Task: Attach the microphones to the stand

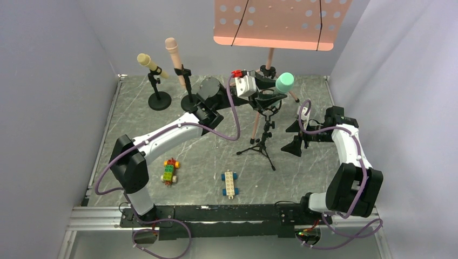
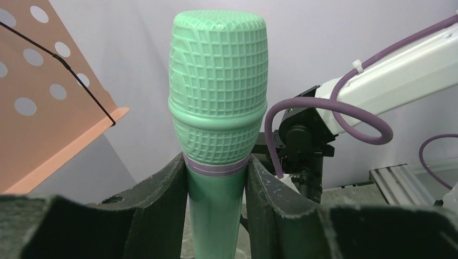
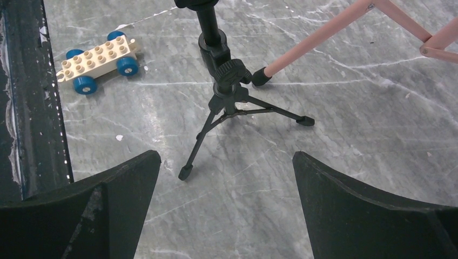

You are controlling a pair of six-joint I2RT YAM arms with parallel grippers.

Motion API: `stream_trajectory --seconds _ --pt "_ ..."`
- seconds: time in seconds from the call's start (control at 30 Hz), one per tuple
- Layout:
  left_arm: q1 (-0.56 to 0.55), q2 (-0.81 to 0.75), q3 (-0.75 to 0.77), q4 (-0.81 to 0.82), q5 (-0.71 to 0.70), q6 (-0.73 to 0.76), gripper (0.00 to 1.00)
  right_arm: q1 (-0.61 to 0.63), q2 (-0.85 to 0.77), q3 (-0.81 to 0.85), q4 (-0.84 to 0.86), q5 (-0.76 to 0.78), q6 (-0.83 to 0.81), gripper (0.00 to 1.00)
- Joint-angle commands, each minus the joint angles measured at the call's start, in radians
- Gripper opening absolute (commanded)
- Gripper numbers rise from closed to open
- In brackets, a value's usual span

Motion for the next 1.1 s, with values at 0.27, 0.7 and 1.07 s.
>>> stream_trajectory --seconds 0.27,0.7,1.07 --pt "-0.002 0.012 0.0 -0.004 -0.011 0.078 0.0 -0.005 -0.001 0.04 -0.019 -0.038 -0.052 1.0" --pt "0.018 0.005 -0.079 0.035 -0.026 0.068 0.0 -0.008 0.006 0.042 -0.03 -0.038 -0.064 1.0" --pt "0.034 0.026 -0.13 0.089 -0.011 0.05 0.01 -0.011 0.016 0.046 -0.044 -0.04 -0.076 1.0"
